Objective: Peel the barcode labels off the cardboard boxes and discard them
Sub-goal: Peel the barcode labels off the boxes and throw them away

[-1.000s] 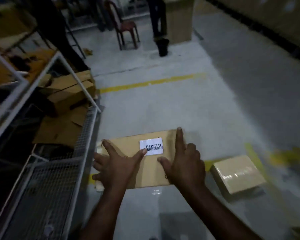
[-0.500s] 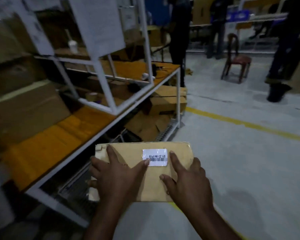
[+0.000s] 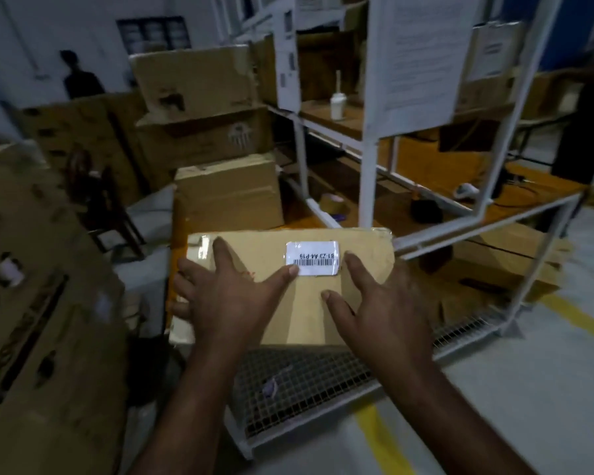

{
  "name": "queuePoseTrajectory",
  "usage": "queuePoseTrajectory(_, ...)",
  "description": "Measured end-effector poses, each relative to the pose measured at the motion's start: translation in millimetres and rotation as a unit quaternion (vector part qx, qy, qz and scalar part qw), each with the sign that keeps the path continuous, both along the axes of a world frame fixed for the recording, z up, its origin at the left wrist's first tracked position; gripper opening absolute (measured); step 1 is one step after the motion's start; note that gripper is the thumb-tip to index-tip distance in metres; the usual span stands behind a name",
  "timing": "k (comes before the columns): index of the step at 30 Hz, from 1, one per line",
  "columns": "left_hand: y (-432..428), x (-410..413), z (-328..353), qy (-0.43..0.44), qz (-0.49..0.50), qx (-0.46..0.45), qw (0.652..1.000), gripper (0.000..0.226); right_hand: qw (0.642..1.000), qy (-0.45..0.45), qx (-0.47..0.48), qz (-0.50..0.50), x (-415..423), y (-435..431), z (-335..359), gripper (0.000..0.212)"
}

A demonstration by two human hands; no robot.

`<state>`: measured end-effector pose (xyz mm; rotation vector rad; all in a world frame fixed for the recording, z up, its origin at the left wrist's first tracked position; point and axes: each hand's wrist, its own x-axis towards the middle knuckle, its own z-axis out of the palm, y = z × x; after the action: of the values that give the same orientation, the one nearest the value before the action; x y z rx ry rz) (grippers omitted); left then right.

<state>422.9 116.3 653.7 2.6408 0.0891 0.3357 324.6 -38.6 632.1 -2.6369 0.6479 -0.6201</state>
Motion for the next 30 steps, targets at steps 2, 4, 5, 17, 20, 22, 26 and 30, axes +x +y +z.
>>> queuePoseTrajectory(2, -3.9, 16.7, 7.7, -0.001, 0.023, -0.005, 1.0, 0.127, 1.0, -0.01, -0.002, 0.022, 24.4, -7.3, 6.7, 0.068)
queuePoseTrajectory(4, -6.4, 33.8, 12.8, -0.003, 0.04, -0.011, 0.999, 0.126, 0.999, -0.01, -0.007, 0.038, 48.9, -12.3, 11.3, 0.068)
queuePoseTrajectory(5, -6.7, 43.6, 14.1, -0.005, 0.046, -0.013, 0.999, 0.126, 0.999, -0.011, -0.007, 0.045, 61.3, -14.5, 12.8, 0.068)
queuePoseTrajectory(17, -17.6, 208.4, 9.2, -0.024, 0.057, -0.015, 0.998, 0.117, 0.997, -0.035, 0.014, 0.061, 248.0, -35.0, 9.5, 0.069)
queuePoseTrajectory(20, -16.5, 239.7, -2.4, -0.009, 0.036, -0.01, 0.999, 0.112, 0.997, -0.03, 0.01, 0.063, 293.0, -41.7, 3.6, 0.069)
queuePoseTrajectory(22, -15.4, 255.2, -6.6, -0.002, 0.022, 0.003, 1.0, 0.108, 0.997, -0.041, 0.019, 0.062, 315.4, -44.5, -0.4, 0.067)
queuePoseTrajectory(26, -13.1, 273.7, -2.9, 0.004, -0.012, 0.04, 0.999, 0.101, 0.998, -0.015, 0.031, 0.057, 344.9, -50.4, -4.8, 0.068)
queuePoseTrajectory(30, -29.3, 303.0, 8.5, -0.071, -0.128, 0.03, 0.989, 0.081, 0.998, 0.009, 0.004, 0.068, 366.4, -53.8, -5.9, 0.069)
